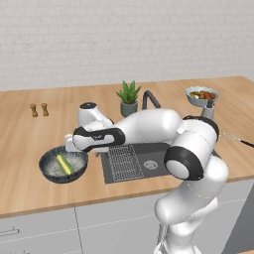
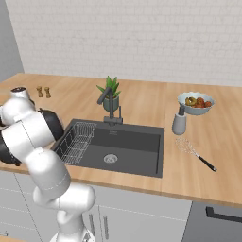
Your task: Pick the corn from the sink and place it in the bowl. Then pick the bowl and place it in the microwave. Then close the microwave door and press the start button.
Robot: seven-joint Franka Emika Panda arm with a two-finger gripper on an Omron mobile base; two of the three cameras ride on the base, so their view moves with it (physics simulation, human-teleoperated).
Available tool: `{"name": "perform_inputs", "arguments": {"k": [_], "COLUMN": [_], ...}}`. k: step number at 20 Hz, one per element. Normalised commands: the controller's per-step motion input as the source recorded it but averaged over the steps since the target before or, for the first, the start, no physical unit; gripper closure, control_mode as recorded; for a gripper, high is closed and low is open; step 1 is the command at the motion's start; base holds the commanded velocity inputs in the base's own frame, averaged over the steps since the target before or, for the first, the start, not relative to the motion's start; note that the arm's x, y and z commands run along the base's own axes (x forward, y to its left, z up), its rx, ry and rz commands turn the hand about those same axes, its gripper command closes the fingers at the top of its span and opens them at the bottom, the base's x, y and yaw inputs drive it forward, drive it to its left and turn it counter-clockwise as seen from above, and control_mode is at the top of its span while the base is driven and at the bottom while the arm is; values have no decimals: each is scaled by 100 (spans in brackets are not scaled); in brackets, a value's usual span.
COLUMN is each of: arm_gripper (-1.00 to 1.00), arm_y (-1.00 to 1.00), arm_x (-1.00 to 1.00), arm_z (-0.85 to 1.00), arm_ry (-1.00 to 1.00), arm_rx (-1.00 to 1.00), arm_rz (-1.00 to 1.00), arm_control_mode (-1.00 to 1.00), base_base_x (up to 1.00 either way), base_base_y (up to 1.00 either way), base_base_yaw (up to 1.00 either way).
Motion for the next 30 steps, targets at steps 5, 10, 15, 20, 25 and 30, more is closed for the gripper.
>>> {"name": "perform_inputs", "arguments": {"k": [5,10,15,20,25,30], "arm_gripper": [-100,-100,-100,-100,-100,100], "arm_y": [0,11,8,5,2,9], "arm_x": [15,13,9,6,0,0], "arm_z": [-29,-16,-14,-25,-27,-14], "arm_ry": [9,6,1,1,0,0], "arm_rx": [1,0,0,0,0,0], "arm_rz": [0,-1,-1,0,0,0], "arm_control_mode": [-100,-100,-100,-100,-100,-100], "base_base_x": [0,0,0,0,0,0], "base_base_y": [0,0,0,0,0,0], "base_base_yaw": [0,0,0,0,0,0]}}
